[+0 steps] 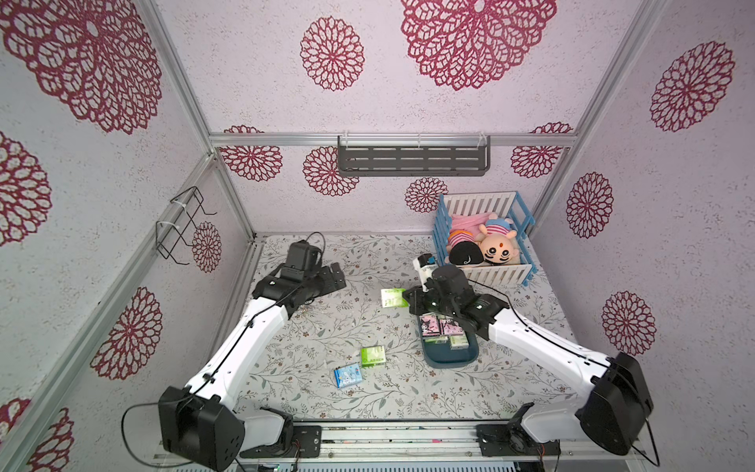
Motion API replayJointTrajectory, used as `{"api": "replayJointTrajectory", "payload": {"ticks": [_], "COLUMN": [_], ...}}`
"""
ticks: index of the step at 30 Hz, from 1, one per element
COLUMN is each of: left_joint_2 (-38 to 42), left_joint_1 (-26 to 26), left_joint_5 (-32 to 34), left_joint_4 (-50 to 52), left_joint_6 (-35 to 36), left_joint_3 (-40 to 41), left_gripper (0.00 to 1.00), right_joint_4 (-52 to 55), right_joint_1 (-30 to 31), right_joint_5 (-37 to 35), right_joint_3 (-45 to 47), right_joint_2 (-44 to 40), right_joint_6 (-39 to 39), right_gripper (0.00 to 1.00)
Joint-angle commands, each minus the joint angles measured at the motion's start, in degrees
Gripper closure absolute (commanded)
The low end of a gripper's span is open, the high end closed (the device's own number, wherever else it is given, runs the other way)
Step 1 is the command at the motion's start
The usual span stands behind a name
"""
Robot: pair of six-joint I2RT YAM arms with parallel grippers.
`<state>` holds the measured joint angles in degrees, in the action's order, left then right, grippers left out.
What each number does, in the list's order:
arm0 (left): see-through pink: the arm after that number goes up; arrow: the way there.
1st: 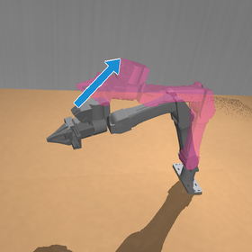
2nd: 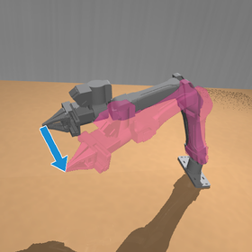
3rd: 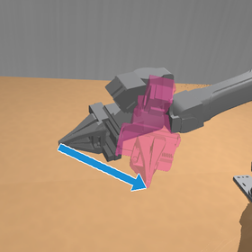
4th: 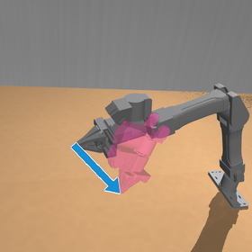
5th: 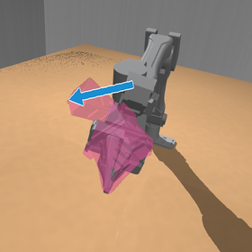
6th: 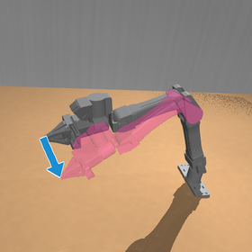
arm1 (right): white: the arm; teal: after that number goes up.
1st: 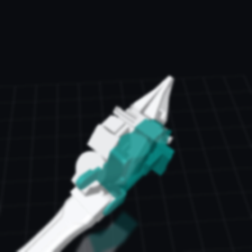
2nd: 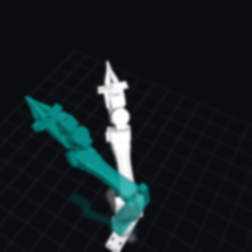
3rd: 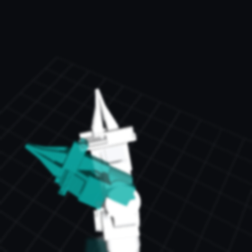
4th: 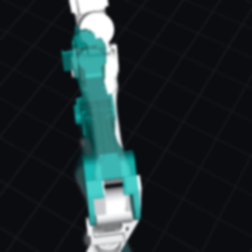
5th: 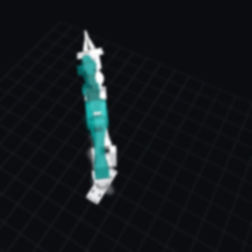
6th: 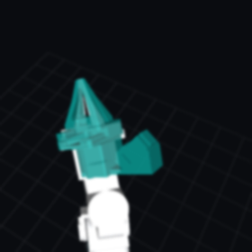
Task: Put the pocket tissues into the storage box
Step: Place the pocket tissues in the storage box.
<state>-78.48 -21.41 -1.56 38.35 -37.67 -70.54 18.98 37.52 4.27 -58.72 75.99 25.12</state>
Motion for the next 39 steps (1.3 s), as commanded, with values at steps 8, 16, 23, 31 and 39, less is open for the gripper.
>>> {"api": "replayJointTrajectory", "payload": {"ticks": [8,16,23,31,39], "left_joint_2": [-7.28,-10.67,-9.03,-10.18,-8.69], "left_joint_1": [-9.88,-13.53,-14.06,-13.92,-13.05], "left_joint_5": [-6.00,-7.40,-6.64,-7.54,-5.71], "left_joint_4": [-11.44,-15.15,-21.24,-16.33,-15.42], "left_joint_6": [-1.86,-3.51,-5.17,-2.86,-2.63], "left_joint_3": [-2.80,-6.14,-1.70,-4.27,-2.86], "left_gripper": [0.03,0.03,0.03,0.03,0.03], "right_joint_4": [6.37,9.61,12.97,10.87,5.65], "right_joint_1": [-1.57,-2.64,-5.32,-5.52,-5.48], "right_joint_5": [-2.33,-6.76,-7.80,-4.17,-3.00], "right_joint_3": [21.92,25.28,23.98,23.83,22.88], "right_joint_2": [-20.99,-22.93,-23.25,-18.04,-11.52], "right_joint_6": [11.38,13.19,11.56,7.94,5.63], "right_gripper": [1.00,1.00,1.00,1.00,1.00]}}
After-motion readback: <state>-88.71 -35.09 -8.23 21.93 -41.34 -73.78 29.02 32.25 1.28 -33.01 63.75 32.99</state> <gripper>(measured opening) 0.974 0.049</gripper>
